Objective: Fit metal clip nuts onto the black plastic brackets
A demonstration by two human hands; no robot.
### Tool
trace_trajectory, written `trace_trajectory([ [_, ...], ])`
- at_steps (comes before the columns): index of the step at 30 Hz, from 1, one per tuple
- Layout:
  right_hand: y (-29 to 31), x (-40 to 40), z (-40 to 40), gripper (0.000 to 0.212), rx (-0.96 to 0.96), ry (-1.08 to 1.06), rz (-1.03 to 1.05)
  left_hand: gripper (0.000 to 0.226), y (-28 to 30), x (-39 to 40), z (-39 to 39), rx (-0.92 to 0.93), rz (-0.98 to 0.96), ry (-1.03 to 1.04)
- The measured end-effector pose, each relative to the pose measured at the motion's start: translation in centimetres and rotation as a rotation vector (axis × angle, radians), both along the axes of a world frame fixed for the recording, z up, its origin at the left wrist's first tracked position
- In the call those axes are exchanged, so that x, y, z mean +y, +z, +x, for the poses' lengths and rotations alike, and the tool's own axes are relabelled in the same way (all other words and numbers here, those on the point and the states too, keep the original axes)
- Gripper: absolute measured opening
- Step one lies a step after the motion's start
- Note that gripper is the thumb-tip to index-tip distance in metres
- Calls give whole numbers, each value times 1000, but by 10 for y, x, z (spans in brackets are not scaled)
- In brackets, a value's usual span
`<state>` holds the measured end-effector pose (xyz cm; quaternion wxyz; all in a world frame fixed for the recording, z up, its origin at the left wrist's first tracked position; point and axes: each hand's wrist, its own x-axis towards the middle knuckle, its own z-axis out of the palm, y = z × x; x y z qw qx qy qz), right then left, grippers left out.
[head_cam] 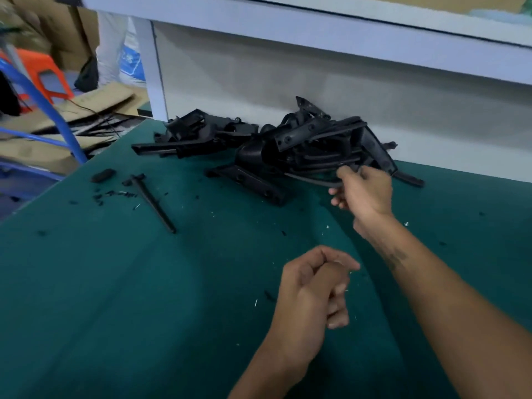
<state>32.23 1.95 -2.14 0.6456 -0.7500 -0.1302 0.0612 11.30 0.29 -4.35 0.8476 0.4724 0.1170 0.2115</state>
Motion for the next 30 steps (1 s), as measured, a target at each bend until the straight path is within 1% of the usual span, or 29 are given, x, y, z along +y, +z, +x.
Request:
trace_trajectory([
  [4,26,-58,-32,24,-221,18,107,11,-1,-3,0,-55,-22,27],
  [6,35,-93,-49,19,-309,80,158,21,-1,-4,0,-73,-43,6],
  [8,36,-125,-66,10,-323,199,171,30,-3,-8,1,-66,-34,36],
  [9,34,-138,-72,6,-326,243,154,31,-3,-11,1,-55,35,100],
  [10,31,-149,-78,3,-337,262,124,29,-4,-14,1,-36,178,203],
  [11,27,-160,-81,8,-361,252,87,23,-5,-16,0,-21,399,346],
  [13,17,-176,-89,20,-381,217,49,10,-7,-21,-3,-66,944,640],
  [14,13,-182,-94,21,-377,205,55,8,-8,-24,-4,-109,1153,752],
  [15,8,-187,-99,18,-381,194,67,9,-9,-27,-5,-134,1273,839],
  [16,4,-190,-104,15,-386,171,81,11,-8,-32,-5,-137,1315,893],
  [17,0,-193,-107,12,-393,133,103,15,-8,-35,-6,-139,1324,904],
  [18,-4,-195,-110,10,-395,87,126,22,-9,-38,-6,-163,1331,871],
  [20,-13,-198,-115,13,-391,-15,153,37,-12,-42,-9,-278,1364,709],
  [21,-18,-200,-116,14,-397,-41,141,38,-11,-44,-11,-340,1382,642],
  [22,-21,-200,-118,13,-405,-34,114,33,-9,-47,-12,-391,1405,607],
  [23,-24,-201,-119,12,-421,-1,80,26,-6,-50,-11,-404,1443,600],
  [24,-26,-201,-122,10,-443,52,49,19,-3,-52,-10,-357,1511,610],
  [25,-28,-202,-125,7,-470,103,27,20,-1,-54,-9,-245,1582,622],
  [26,-28,-202,-128,6,-491,148,19,29,0,-57,-9,-94,1631,617],
  [28,-28,-204,-133,2,-492,219,33,52,0,-59,-11,193,1676,545],
  [29,-28,-205,-136,5,-466,252,29,59,-1,-58,-11,284,1682,497],
  [30,-29,-205,-138,7,-433,293,13,61,-2,-56,-12,339,1675,460],
])
